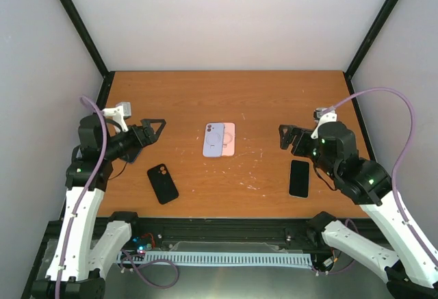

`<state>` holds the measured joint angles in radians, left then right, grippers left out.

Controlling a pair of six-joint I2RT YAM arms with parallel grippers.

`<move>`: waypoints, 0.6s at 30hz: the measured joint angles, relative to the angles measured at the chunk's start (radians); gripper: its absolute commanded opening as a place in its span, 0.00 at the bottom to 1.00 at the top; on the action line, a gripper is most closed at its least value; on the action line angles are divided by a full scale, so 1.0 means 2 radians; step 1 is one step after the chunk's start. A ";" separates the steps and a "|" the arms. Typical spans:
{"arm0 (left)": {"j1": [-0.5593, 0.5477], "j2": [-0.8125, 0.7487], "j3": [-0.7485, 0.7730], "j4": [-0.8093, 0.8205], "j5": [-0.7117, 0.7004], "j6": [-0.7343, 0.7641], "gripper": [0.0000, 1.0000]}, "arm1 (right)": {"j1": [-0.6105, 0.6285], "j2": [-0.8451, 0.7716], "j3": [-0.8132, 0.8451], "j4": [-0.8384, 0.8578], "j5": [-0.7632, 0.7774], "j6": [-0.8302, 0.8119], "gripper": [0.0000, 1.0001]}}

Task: Put the phone into the phone case

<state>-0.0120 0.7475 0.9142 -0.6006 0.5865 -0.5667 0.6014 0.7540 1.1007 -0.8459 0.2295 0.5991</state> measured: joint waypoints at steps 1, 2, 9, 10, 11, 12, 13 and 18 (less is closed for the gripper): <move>0.000 0.001 -0.002 0.000 -0.002 -0.001 0.99 | 0.000 -0.002 0.000 0.000 0.000 0.000 1.00; 0.000 0.002 -0.004 -0.001 -0.003 -0.002 0.99 | 0.000 -0.004 0.000 -0.001 0.000 0.000 1.00; 0.000 0.026 -0.017 -0.022 -0.049 -0.027 0.97 | 0.000 -0.016 0.000 -0.002 0.001 0.002 1.00; 0.000 0.032 -0.021 -0.027 -0.058 -0.032 0.97 | 0.000 -0.016 0.000 -0.002 0.001 0.002 1.00; 0.000 0.039 -0.025 -0.031 -0.067 -0.038 0.97 | 0.000 -0.017 0.000 -0.002 0.000 0.004 1.00; 0.000 0.048 -0.028 -0.037 -0.076 -0.043 0.97 | 0.000 -0.017 0.000 -0.002 -0.001 0.004 1.00; 0.001 0.058 -0.034 -0.044 -0.087 -0.051 0.96 | 0.000 -0.016 0.000 -0.002 -0.001 0.005 1.00; 0.001 0.089 -0.079 -0.060 -0.136 -0.091 0.86 | 0.000 -0.019 -0.009 -0.001 -0.007 0.010 1.00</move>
<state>-0.0105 0.9253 0.7555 -0.7216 0.3141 -0.7483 0.6006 0.7166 1.0821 -0.8474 0.2150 0.6182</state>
